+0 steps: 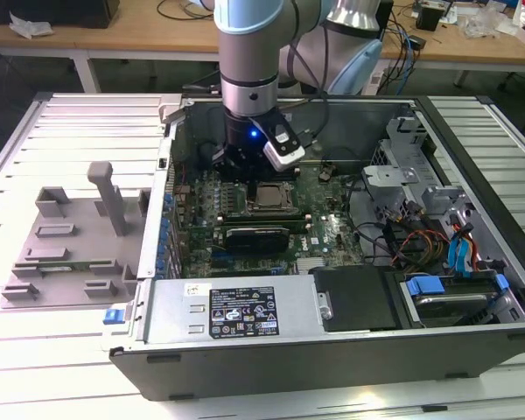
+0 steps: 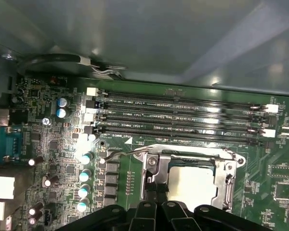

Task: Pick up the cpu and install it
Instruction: 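Close the cpu cover, then install the first cpu locking lever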

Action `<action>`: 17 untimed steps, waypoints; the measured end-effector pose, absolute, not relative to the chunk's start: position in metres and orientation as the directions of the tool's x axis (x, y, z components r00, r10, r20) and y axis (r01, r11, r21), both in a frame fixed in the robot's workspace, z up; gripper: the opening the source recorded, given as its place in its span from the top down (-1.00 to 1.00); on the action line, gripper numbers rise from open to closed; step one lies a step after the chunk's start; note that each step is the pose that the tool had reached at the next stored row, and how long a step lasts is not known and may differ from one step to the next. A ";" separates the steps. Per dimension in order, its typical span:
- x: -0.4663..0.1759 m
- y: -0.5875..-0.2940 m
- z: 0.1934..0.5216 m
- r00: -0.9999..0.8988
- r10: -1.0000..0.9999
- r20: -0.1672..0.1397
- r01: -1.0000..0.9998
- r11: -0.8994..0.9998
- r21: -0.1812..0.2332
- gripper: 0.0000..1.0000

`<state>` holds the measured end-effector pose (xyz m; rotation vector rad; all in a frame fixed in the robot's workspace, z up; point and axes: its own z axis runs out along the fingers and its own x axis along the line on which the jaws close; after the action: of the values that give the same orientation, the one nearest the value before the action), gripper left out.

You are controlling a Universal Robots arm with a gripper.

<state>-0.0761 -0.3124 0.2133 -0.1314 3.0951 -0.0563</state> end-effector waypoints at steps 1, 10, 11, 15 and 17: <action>-0.076 -0.312 0.215 -0.995 -0.085 -0.042 -0.084 0.996 -0.038 0.79; -0.046 -0.312 0.224 -0.996 -0.085 -0.038 -0.084 0.996 -0.039 0.79; -0.046 -0.312 0.232 -0.996 -0.085 -0.038 -0.084 0.996 -0.039 0.79; -0.046 -0.312 0.232 -0.996 -0.085 -0.038 -0.084 0.996 -0.039 0.79; -0.046 -0.312 0.232 -0.996 -0.086 -0.038 -0.084 0.996 -0.038 0.79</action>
<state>-0.0456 -0.3124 0.2322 -0.1317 3.0986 -0.0571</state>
